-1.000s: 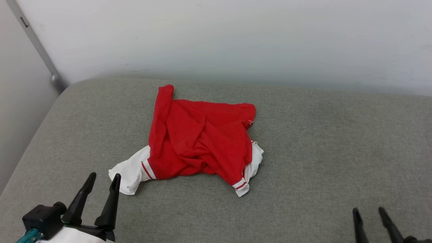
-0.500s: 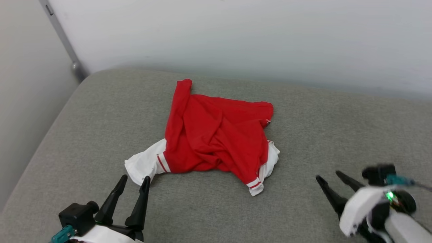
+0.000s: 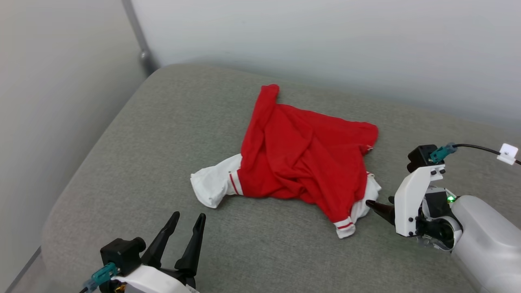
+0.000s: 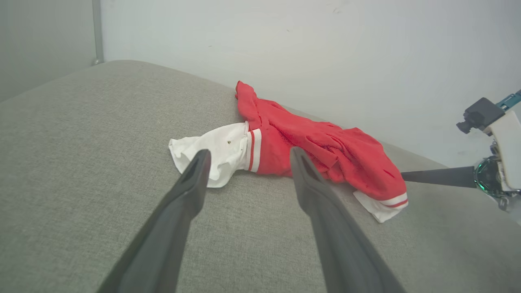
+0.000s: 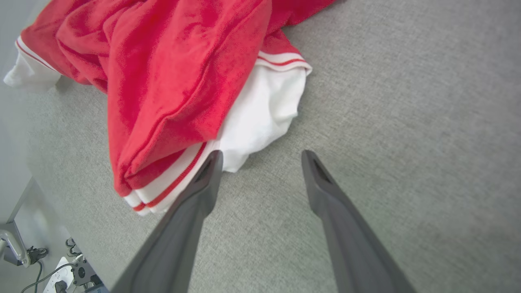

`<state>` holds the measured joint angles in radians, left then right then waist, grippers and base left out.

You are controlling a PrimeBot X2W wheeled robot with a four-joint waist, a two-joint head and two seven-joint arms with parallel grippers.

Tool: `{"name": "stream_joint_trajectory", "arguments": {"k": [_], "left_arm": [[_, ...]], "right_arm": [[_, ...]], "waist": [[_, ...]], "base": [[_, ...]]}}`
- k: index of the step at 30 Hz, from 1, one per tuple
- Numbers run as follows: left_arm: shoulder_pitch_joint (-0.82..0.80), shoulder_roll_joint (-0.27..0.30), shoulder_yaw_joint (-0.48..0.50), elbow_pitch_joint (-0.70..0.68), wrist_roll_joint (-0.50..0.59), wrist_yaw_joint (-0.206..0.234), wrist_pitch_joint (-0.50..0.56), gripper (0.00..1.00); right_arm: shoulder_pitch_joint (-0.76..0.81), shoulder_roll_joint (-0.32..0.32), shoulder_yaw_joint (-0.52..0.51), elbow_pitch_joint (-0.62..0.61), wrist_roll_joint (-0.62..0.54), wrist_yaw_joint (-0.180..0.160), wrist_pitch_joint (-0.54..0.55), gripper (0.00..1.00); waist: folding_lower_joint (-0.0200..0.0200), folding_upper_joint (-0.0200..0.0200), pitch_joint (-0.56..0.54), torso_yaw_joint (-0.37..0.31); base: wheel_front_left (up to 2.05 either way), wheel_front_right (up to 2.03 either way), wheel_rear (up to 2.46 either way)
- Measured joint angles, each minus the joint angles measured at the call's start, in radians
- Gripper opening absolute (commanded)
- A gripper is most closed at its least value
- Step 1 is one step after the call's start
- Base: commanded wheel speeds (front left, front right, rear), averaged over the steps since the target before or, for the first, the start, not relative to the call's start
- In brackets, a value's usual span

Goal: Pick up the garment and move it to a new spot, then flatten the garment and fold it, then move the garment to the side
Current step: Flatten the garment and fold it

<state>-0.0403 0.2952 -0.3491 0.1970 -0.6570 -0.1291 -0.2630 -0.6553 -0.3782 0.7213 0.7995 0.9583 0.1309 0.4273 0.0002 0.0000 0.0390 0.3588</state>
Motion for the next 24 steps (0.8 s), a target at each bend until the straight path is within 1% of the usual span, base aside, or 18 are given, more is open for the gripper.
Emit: {"name": "stream_joint_trajectory", "arguments": {"k": [3,9,10,11,12,14,16,17,19,24], "left_arm": [[-0.012,-0.003,-0.016,0.018,-0.013,0.000,0.000,1.00],[-0.054,-0.008,-0.058,0.040,-0.035,0.000,0.000,1.00],[-0.078,-0.019,-0.074,0.054,-0.045,0.000,0.000,1.00],[-0.082,-0.021,-0.076,0.058,-0.049,0.000,0.000,1.00],[-0.084,-0.022,-0.079,0.061,-0.050,0.000,0.000,1.00],[-0.087,-0.023,-0.082,0.066,-0.051,0.000,0.000,1.00],[-0.085,-0.020,-0.078,0.070,-0.052,0.000,0.000,1.00],[-0.082,-0.017,-0.072,0.072,-0.052,0.000,0.000,1.00],[-0.071,-0.015,-0.065,0.072,-0.053,0.000,0.000,1.00],[-0.042,-0.011,-0.038,0.068,-0.052,0.000,0.000,1.00]], "right_arm": [[-0.029,0.011,0.028,0.057,0.001,0.000,0.037,1.00],[-0.055,0.044,0.072,0.151,-0.006,0.000,0.030,1.00],[-0.067,0.073,0.089,0.205,-0.002,0.000,0.012,0.97],[-0.068,0.078,0.086,0.215,0.006,0.000,0.000,0.69],[-0.070,0.082,0.091,0.222,0.009,0.000,0.000,0.00],[-0.072,0.085,0.109,0.217,0.014,0.000,0.010,0.00],[-0.071,0.088,0.112,0.204,0.043,0.000,0.014,0.00],[-0.071,0.080,0.122,0.184,0.044,0.000,0.013,0.00],[-0.071,0.053,0.140,0.149,0.047,0.000,0.016,0.00],[-0.076,-0.048,0.141,0.026,0.077,0.000,0.038,0.00]], "waist": [[0.0000,0.0000,0.006,0.033],[-0.0001,0.0000,0.023,0.096],[-0.0001,0.0000,0.036,0.129],[-0.0001,0.0000,0.038,0.133],[-0.0001,0.0000,0.040,0.135],[-0.0001,0.0000,0.037,0.134],[-0.0001,0.0000,0.030,0.121],[-0.0001,0.0000,0.027,0.112],[-0.0001,0.0000,0.020,0.090],[-0.0001,0.0000,0.002,0.019]], "base": [[0.00,0.00,0.00],[0.00,0.00,0.00],[0.00,0.00,0.00],[0.00,0.00,0.00],[0.00,0.00,0.00],[0.00,0.00,0.00],[0.00,0.00,0.00],[0.00,0.00,0.00],[0.00,0.00,0.00],[0.00,0.00,0.00]]}}
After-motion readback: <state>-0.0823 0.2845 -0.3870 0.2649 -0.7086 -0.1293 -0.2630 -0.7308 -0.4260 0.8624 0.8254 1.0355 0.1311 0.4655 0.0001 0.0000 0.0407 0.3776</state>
